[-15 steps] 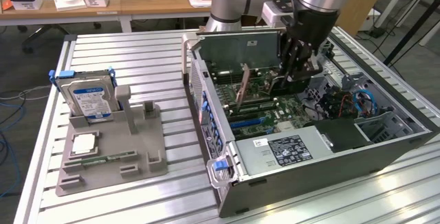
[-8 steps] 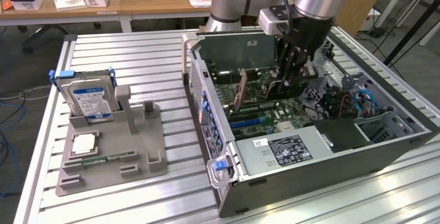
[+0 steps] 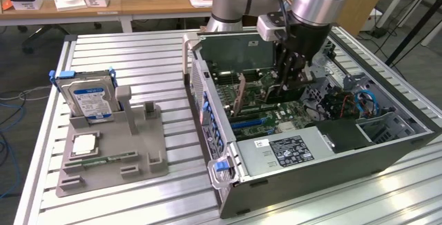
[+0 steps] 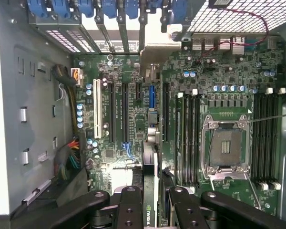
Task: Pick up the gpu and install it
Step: 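Insert the gpu into the slot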
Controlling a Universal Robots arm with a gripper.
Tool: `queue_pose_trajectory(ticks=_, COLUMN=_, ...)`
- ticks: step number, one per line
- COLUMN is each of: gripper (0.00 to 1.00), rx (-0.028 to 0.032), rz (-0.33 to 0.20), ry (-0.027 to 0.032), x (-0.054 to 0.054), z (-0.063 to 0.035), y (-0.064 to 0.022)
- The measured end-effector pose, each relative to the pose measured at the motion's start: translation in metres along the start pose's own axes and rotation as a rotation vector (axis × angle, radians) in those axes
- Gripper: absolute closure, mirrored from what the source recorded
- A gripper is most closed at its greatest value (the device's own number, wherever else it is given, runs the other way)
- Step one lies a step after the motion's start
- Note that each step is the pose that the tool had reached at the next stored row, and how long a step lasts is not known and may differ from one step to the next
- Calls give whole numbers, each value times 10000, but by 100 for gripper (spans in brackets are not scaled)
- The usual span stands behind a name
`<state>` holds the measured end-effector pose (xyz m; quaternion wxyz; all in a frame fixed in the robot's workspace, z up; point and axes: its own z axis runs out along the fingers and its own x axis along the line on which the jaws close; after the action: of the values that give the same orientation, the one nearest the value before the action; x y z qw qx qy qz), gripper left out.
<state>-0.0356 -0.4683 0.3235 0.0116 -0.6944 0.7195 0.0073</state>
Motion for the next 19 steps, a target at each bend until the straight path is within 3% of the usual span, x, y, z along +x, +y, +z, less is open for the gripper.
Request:
queue_pose_trajectory(ticks=11, gripper=74, rx=0, rz=2, ry=1, x=0, z=9, y=2)
queue_pose_trajectory(ticks=19, gripper=74, rx=0, rz=2, ry=0, x=3, z=70, y=26)
